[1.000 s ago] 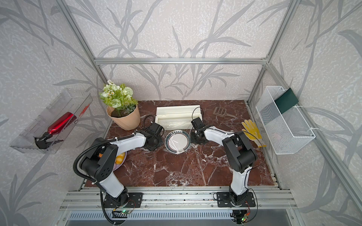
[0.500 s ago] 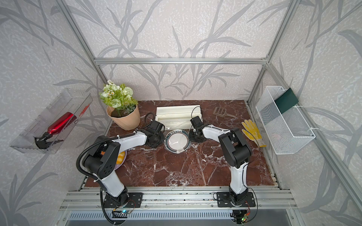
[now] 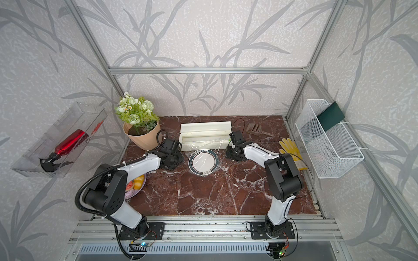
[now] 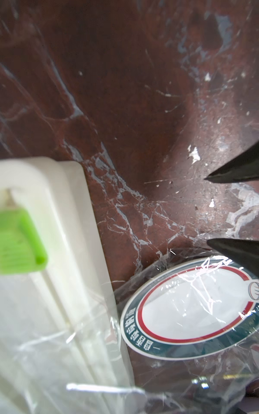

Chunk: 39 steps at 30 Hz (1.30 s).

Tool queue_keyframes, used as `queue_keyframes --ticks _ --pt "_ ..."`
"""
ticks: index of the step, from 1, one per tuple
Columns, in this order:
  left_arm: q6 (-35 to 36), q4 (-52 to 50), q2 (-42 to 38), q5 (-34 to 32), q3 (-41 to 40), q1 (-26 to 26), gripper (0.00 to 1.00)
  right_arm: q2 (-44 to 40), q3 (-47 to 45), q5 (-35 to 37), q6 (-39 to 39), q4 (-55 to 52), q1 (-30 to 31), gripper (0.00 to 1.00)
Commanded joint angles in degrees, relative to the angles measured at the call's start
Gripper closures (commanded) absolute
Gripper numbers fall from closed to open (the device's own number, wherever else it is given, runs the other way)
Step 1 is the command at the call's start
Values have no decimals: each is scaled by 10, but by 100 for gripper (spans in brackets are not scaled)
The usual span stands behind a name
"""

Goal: Wrap the plate with plastic wrap
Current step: Adjust the plate at the center of the board, then pick up the plate at the center of the board.

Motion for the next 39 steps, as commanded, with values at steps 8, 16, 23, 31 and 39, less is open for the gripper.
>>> queue_keyframes --ticks 8,16,23,31,39 --pt "-21 -4 -115 92 -71 -5 75 -88 -114 -118 59 68 7 59" --pt "-57 74 -143 125 -135 -80 75 -61 -136 -160 102 128 36 58" --pt "-63 134 -78 129 -150 -81 75 -23 -130 -169 110 148 36 57" --pt "-61 181 -15 143 -144 -64 76 14 -109 -177 104 148 35 57" --pt "-37 182 3 150 -139 -46 77 43 -92 -191 102 154 35 59"
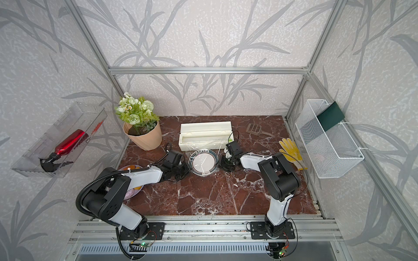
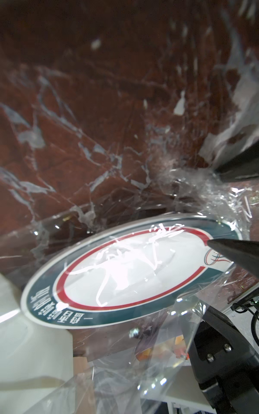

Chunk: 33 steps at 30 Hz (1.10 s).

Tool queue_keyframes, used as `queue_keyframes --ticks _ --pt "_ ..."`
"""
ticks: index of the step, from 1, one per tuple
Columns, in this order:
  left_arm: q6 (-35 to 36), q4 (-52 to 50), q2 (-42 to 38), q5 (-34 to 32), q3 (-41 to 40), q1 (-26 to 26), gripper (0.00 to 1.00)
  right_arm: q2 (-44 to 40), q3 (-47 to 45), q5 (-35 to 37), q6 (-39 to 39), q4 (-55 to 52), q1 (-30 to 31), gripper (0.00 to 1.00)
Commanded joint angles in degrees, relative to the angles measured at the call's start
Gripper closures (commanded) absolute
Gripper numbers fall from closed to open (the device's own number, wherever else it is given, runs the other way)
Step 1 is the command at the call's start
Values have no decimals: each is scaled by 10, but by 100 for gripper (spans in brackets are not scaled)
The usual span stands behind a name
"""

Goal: Wrap the plate with plastic wrap
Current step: Pick up the plate at the center of the board.

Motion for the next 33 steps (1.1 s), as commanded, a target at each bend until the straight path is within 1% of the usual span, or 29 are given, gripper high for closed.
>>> queue_keyframes --ticks 1,8,12,17,21,23,25,30,33 --pt "13 3 7 -1 4 6 77 19 18 -8 -6 2 -3 59" --pt "24 23 9 19 4 16 77 39 24 -25 6 20 -9 61" --pt "26 33 25 26 13 18 76 48 26 -37 15 39 -9 63" --pt "22 54 59 39 32 18 76 64 26 -52 27 58 -9 71" --pt "12 73 73 55 35 18 77 70 21 -63 34 78 -9 86" --pt "11 76 65 59 31 18 77 66 14 -64 34 83 -9 95" --pt "14 68 48 58 25 18 78 58 7 -64 34 87 -11 100" --pt "16 45 -15 52 0 17 78 16 -29 -63 39 102 -13 100" --pt "9 39 -55 51 -20 15 78 -13 -66 -71 57 132 -13 100"
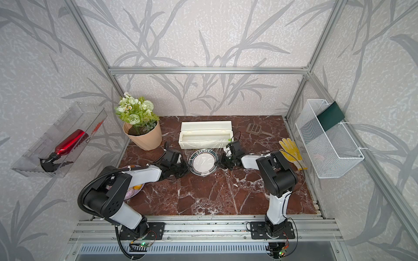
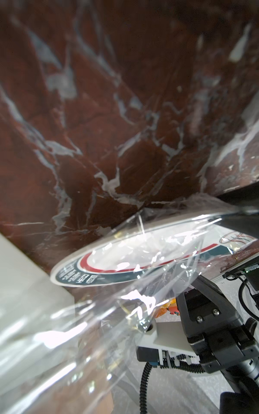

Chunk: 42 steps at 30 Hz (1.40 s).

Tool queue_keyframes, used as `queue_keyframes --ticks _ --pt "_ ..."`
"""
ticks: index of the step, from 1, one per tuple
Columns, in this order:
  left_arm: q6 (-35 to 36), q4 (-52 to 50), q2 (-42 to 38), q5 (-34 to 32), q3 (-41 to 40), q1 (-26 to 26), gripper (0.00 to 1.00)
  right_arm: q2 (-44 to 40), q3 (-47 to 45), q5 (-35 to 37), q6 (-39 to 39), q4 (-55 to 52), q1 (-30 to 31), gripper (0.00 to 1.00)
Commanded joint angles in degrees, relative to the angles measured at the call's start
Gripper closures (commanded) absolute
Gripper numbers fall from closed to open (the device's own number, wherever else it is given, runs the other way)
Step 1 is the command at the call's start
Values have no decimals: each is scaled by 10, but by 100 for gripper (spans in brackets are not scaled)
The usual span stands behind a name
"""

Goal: Wrap the plate with plastic wrap
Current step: Pick up the plate at the center of the board, then cover the plate with plastic wrap.

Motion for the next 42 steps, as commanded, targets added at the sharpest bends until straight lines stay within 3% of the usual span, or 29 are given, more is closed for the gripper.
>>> queue_keyframes --ticks 1,8,19,32,42 --pt "-10 7 -58 6 -16 -4 78 -38 -44 4 13 17 4 100" --pt "-11 -25 -143 4 -28 -10 77 -109 -107 -6 51 74 4 100" --pt "18 -160 -257 -18 -15 -11 69 -173 -118 -3 69 75 4 100" --pt "-33 -31 -161 38 -32 -16 55 -187 -117 -17 86 82 4 100" --pt "-27 24 -124 42 -23 -15 56 -181 -127 -42 107 128 4 100"
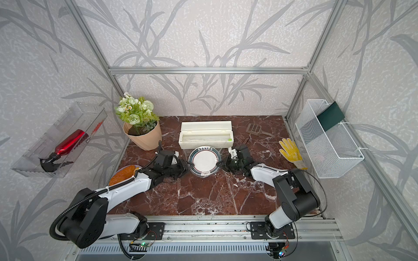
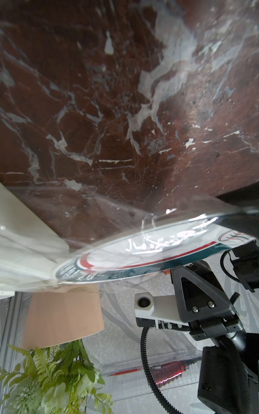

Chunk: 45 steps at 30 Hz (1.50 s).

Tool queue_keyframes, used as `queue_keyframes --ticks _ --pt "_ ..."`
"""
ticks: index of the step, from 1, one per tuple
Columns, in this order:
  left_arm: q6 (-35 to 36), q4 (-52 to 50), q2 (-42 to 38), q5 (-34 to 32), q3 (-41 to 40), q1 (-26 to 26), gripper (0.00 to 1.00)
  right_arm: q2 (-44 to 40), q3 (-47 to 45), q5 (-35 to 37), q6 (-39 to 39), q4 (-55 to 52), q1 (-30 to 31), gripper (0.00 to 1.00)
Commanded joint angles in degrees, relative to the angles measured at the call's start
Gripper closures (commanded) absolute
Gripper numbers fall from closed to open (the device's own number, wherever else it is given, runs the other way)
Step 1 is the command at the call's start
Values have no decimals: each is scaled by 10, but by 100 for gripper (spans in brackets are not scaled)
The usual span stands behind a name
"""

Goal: Wrap the plate with plastic wrap
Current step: Cover the plate with plastic wrap.

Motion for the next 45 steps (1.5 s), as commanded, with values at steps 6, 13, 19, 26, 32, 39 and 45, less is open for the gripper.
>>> queue_keyframes --ticks 6,13,19,26,32,39,45 --pt "-12 92 40 24 14 -2 62 -12 -12 -40 21 76 5 100" --pt "-12 163 23 50 0 -1 75 -18 -17 -49 19 94 4 100" --pt "-13 186 7 50 -18 -1 87 -27 -16 -41 14 91 4 100" --pt "3 171 -5 45 10 -2 96 -52 8 -28 -14 51 4 100" --pt "30 126 -31 37 51 -2 100 -72 48 -17 -37 8 4 100" --pt "66 69 -49 10 100 -1 100 -74 102 -6 -57 -25 3 100" --pt "106 39 -43 -8 136 -1 100 -70 140 8 -82 -55 4 100"
